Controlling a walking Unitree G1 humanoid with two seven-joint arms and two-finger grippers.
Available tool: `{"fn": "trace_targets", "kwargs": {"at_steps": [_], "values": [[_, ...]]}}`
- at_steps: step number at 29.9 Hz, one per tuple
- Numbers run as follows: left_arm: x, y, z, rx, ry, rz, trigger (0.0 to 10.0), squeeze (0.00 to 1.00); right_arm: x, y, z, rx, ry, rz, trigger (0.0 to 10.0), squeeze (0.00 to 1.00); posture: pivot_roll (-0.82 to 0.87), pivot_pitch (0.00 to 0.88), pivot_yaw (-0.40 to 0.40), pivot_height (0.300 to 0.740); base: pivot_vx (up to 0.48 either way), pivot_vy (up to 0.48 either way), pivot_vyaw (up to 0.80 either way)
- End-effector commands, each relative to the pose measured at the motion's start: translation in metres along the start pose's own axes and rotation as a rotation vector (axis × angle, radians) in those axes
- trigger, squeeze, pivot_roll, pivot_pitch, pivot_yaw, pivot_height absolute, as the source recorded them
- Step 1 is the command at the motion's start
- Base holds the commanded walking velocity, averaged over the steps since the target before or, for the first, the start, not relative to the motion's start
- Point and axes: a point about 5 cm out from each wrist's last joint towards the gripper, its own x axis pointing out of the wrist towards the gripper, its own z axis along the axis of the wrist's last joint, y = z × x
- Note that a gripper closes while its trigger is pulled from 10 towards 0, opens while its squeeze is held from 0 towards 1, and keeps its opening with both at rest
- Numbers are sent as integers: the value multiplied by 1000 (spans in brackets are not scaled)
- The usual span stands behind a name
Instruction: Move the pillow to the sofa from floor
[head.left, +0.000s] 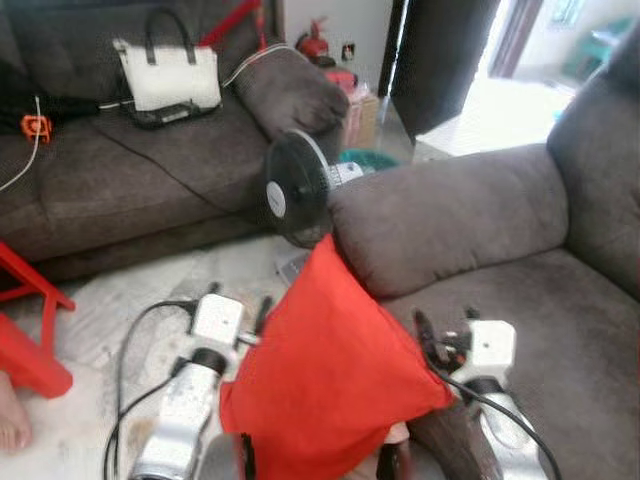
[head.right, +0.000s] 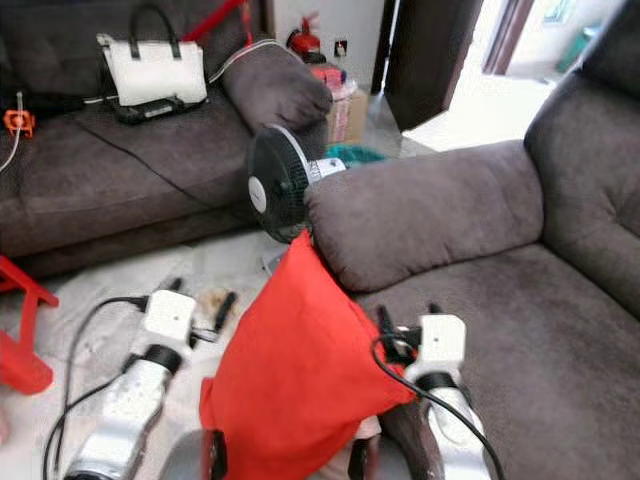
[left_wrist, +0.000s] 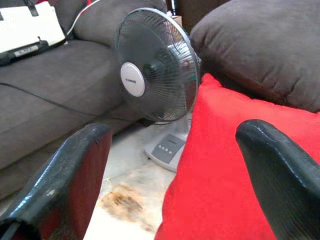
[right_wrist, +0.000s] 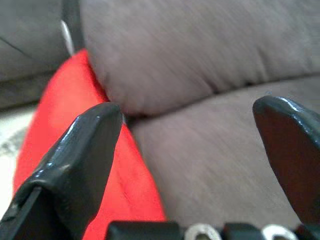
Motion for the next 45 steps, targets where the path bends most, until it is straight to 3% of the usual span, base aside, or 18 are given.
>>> {"fn": "trace_targets", "kwargs": {"at_steps": [1, 6, 7, 8, 9, 16, 20, 21, 22, 34, 39, 45], "values": [[-4, 4, -6, 6, 36, 6, 10000, 0, 1, -1, -9, 11, 60, -18, 10000, 0, 135, 0, -63, 571, 0, 0, 0], [-4, 4, -8, 2, 46, 8, 10000, 0, 2, -4, -17, 23, 115, -33, 10000, 0, 135, 0, -65, 571, 0, 0, 0], [-4, 4, -9, -6, 51, 12, 10000, 0, 2, -5, -20, 45, 141, -33, 10000, 286, 134, 0, -67, 571, 0, 0, 0], [-4, 4, -9, -10, 55, 13, 10000, 0, 3, -5, -22, 77, 152, -32, 10000, 863, 137, 0, -68, 571, 0, 0, 0], [-4, 4, -9, -10, 55, 13, 10000, 0, 4, -5, -22, 85, 153, -32, 10000, 1000, 137, 0, -68, 571, 0, 0, 0], [-4, 5, -11, -12, 65, 13, 10000, 0, 5, -5, -30, 138, 224, -4, 10000, 1000, 135, 0, -72, 571, 0, 0, 0], [-4, 4, -13, -14, 78, 7, 10000, 0, 1, -4, -46, 171, 344, 40, 10000, 1000, 133, 0, -74, 571, 0, 0, 0], [-4, 4, -14, -15, 79, 6, 10000, 0, -1, -2, -49, 180, 369, 56, 10000, 690, 132, 0, -74, 571, 0, 0, 0], [-4, 3, -14, -15, 80, 5, 10000, 0, -3, -1, -52, 183, 381, 72, 10000, 0, 132, 0, -74, 571, 0, 0, 0], [-5, 2, -19, -18, 98, 0, 10000, 0, -9, 7, -65, 365, 422, 86, 10000, 0, 135, 0, -79, 571, 0, 0, 0], [-4, 2, -19, -24, 98, 3, 10000, 0, -1, 8, -55, 535, 341, 88, 10000, 0, 133, 0, -83, 571, 0, 0, 0], [-3, -1, -21, -29, 99, 1, 10000, 0, 1, 11, -52, 563, 322, 108, 10000, 0, 133, 0, -86, 571, 0, 0, 0]]}}
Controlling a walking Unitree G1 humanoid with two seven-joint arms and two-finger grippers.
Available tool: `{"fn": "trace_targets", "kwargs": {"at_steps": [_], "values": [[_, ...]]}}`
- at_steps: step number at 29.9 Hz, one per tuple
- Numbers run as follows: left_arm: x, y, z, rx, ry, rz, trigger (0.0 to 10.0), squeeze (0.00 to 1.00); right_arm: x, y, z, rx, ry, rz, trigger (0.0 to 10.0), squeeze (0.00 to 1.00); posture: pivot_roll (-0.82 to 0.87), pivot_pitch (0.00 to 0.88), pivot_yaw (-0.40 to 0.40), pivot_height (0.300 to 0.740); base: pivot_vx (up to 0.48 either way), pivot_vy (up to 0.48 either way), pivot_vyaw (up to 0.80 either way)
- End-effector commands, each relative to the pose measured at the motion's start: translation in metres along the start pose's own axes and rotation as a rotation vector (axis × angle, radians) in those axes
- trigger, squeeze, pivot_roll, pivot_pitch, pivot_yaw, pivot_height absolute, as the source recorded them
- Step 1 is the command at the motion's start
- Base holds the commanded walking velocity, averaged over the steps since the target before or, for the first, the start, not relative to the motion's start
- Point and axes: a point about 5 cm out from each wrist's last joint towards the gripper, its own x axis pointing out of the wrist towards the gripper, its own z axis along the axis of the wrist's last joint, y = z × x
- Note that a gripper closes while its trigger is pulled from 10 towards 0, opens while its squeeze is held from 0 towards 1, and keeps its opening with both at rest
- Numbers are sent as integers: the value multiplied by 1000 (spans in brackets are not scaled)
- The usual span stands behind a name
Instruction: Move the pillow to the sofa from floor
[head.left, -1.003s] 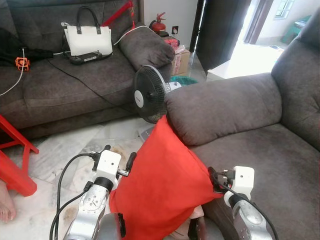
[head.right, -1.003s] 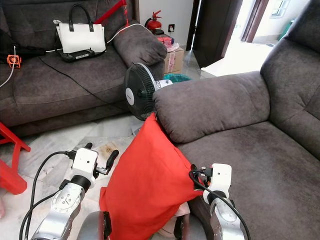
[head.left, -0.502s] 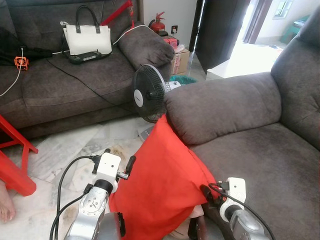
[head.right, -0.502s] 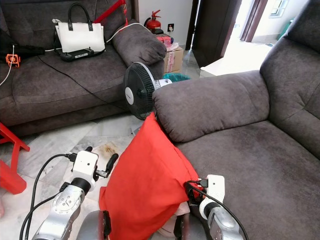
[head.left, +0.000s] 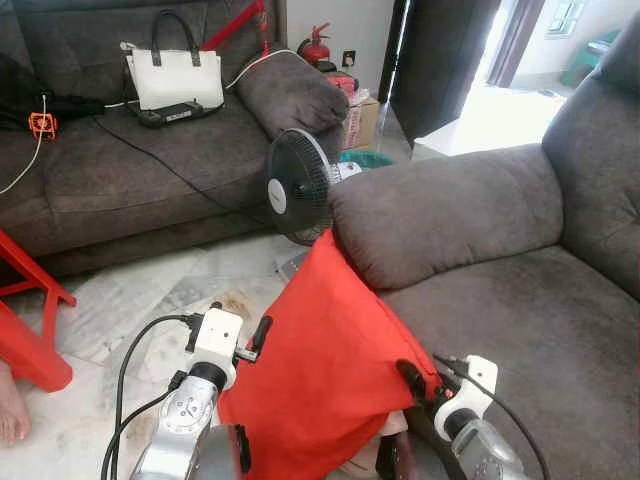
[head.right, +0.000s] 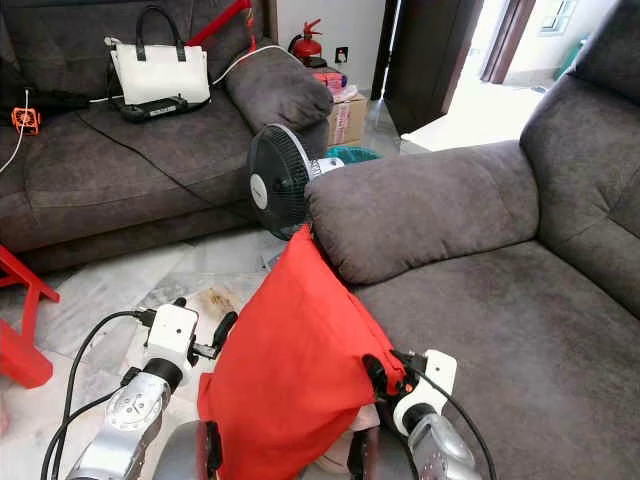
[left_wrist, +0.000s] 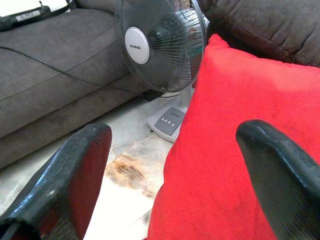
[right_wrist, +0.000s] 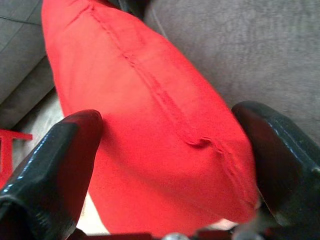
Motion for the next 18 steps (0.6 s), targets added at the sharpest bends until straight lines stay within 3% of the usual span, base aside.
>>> {"fn": "trace_targets", "kwargs": {"at_steps": [1, 10, 18], "values": [[3, -2, 0, -6, -1, -5, 10000, 0, 1, 0, 2, 16, -4, 0, 10000, 0, 132, 0, -86, 571, 0, 0, 0], [5, -2, 0, -8, 1, 0, 10000, 0, 5, 4, -8, -11, 60, -12, 10000, 0, 135, 0, -93, 571, 0, 0, 0], [6, -4, -1, -14, -1, 0, 10000, 0, 11, 8, -3, 27, 47, 4, 10000, 0, 134, 0, -98, 571, 0, 0, 0]]}}
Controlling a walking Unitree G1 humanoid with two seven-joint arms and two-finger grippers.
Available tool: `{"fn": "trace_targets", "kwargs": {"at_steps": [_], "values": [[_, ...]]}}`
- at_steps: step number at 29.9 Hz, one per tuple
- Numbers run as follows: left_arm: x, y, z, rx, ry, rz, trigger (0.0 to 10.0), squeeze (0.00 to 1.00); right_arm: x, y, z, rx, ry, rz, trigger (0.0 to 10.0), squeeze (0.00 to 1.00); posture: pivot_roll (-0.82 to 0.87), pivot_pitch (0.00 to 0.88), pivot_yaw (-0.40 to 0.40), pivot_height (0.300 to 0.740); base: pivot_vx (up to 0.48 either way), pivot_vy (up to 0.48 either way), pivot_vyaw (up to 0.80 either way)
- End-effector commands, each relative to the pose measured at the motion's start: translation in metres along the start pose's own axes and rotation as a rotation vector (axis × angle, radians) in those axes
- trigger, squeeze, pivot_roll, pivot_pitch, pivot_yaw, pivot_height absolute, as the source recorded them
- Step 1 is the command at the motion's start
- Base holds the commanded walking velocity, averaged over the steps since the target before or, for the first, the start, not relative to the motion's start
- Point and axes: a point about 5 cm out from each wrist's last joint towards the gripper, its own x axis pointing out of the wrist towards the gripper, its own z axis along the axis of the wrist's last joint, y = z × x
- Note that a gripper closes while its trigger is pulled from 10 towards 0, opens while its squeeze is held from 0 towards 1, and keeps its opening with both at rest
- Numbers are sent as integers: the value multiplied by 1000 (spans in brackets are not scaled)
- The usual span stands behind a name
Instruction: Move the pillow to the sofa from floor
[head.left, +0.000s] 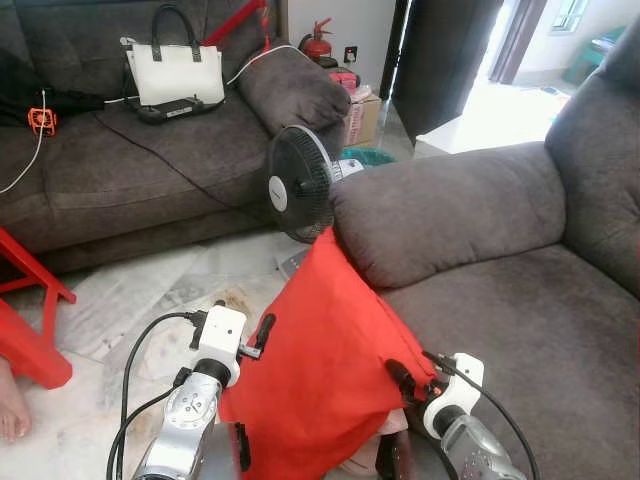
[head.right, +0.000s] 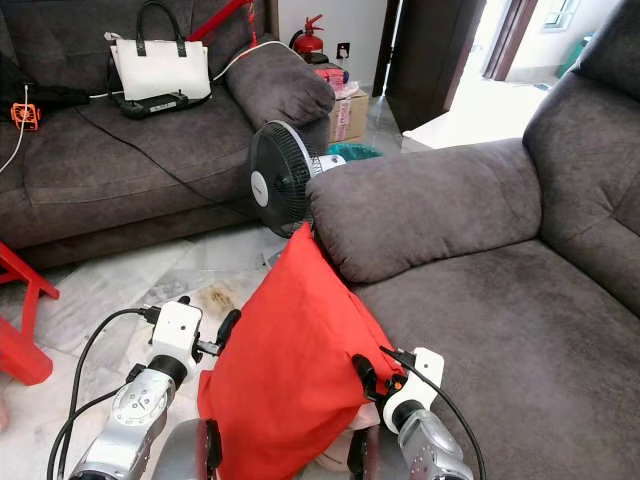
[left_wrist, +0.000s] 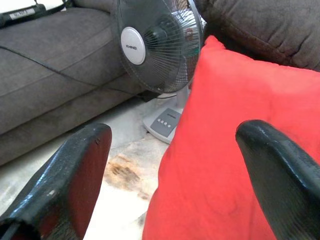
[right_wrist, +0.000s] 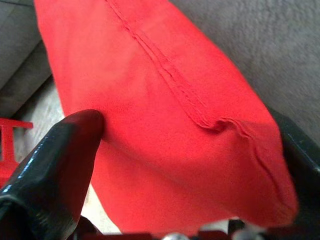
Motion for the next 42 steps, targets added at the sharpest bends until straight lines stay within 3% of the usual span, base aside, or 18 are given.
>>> {"fn": "trace_targets", "kwargs": {"at_steps": [1, 11, 12, 13, 14, 15, 25, 36, 42], "values": [[1, 0, -3, -3, 8, 0, 10000, 0, 2, 1, 3, 14, -11, 6, 10000, 0, 134, 0, -99, 571, 0, 0, 0], [5, -2, -1, -5, -2, 1, 10000, 0, 8, 8, 8, 45, -18, 25, 10000, 0, 131, 0, -101, 571, 0, 0, 0], [6, -2, 0, -5, -3, -1, 10000, 0, 8, 9, 8, 46, -20, 26, 7490, 0, 129, 0, -100, 571, 0, 0, 0], [6, -2, 0, -6, -3, -2, 10000, 0, 9, 10, 9, 47, -22, 26, 7490, 0, 129, 0, -100, 571, 0, 0, 0], [6, -2, 0, -5, -3, -3, 10000, 0, 9, 10, 9, 46, -21, 27, 4353, 0, 128, 0, -99, 571, 0, 0, 0], [6, -3, 0, -5, -4, -5, 10000, 0, 9, 11, 9, 46, -20, 28, 0, 0, 128, 0, -99, 571, 0, 0, 0], [7, -4, 3, 1, -17, -18, 10000, 0, 12, 16, 3, 65, -9, 27, 0, 0, 126, 0, -90, 571, 0, 0, 0], [6, -4, 6, 4, -27, -27, 10000, 0, -14, -35, 12, 82, -6, -73, 0, 0, 124, 0, -80, 571, 0, 0, 0], [7, -6, 8, 0, -32, -33, 10000, 0, -22, -45, 6, 98, 7, -100, 0, 0, 122, 0, -78, 571, 0, 0, 0]]}}
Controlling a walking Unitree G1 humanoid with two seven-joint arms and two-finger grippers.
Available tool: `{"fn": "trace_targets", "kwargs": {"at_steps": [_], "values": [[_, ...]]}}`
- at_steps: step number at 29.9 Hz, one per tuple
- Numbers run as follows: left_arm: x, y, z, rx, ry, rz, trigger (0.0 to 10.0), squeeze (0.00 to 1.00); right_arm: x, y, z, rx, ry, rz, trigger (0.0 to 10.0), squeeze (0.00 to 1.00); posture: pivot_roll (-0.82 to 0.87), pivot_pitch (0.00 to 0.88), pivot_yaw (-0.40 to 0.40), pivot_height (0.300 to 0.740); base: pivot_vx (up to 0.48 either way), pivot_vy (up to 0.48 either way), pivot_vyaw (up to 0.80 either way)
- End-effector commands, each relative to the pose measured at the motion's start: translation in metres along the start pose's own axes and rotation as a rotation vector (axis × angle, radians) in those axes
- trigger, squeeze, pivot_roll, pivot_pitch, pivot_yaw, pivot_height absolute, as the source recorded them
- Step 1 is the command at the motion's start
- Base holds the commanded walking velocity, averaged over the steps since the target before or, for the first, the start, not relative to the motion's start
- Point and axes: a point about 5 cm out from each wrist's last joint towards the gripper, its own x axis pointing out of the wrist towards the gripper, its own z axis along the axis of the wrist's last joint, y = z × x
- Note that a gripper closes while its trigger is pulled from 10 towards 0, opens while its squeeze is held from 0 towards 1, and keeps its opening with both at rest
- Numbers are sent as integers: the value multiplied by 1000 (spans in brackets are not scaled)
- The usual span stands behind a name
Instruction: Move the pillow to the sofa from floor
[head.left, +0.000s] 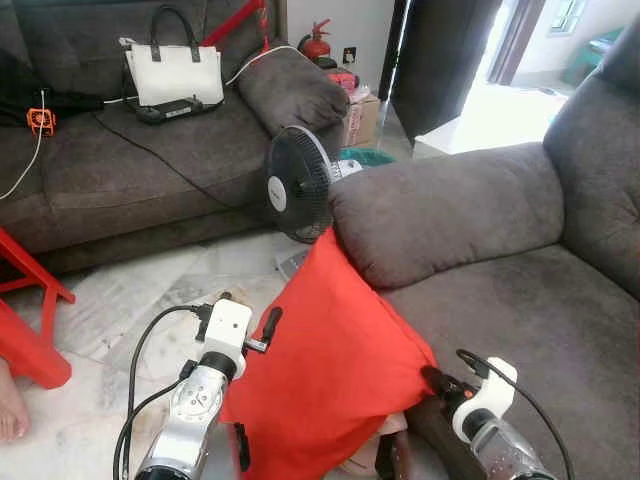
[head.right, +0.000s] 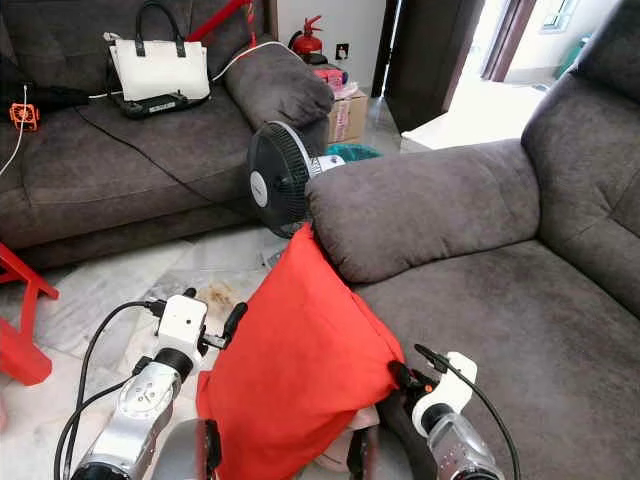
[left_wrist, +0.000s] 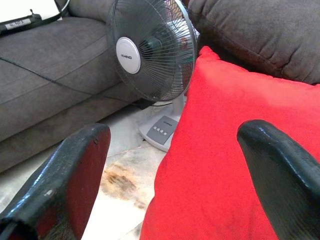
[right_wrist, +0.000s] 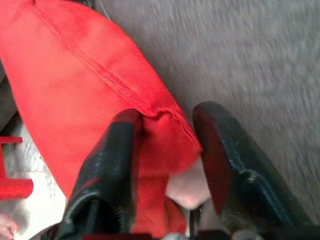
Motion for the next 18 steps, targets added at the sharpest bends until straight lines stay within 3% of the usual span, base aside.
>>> {"fn": "trace_targets", "kwargs": {"at_steps": [1, 5, 6, 10, 11, 18], "values": [[0, -2, 2, -2, -1, -9, 10000, 0, -3, -5, -1, 7, 7, -14, 0, 0, 122, 0, -77, 571, 0, 0, 0], [1, -2, 2, -1, -1, -11, 10000, 0, -6, -9, -5, 2, 23, -25, 0, 0, 122, 0, -77, 571, 0, 0, 0], [1, -2, 2, -1, -1, -10, 10000, 0, -7, -11, -8, -8, 34, -33, 10000, 0, 124, 0, -78, 571, 0, 0, 0], [0, -2, 2, -1, 1, -8, 10000, 0, -10, -13, -12, 37, 36, -30, 10000, 0, 124, 0, -81, 571, 0, 0, 0], [0, -1, 2, -1, 2, -7, 10000, 0, -9, -11, -14, 39, 38, -21, 10000, 1000, 124, 0, -81, 571, 0, 0, 0], [-1, -2, 1, -5, 5, -6, 10000, 0, -6, -3, -17, 69, 21, 14, 10000, 1000, 121, 0, -82, 571, 0, 0, 0]]}}
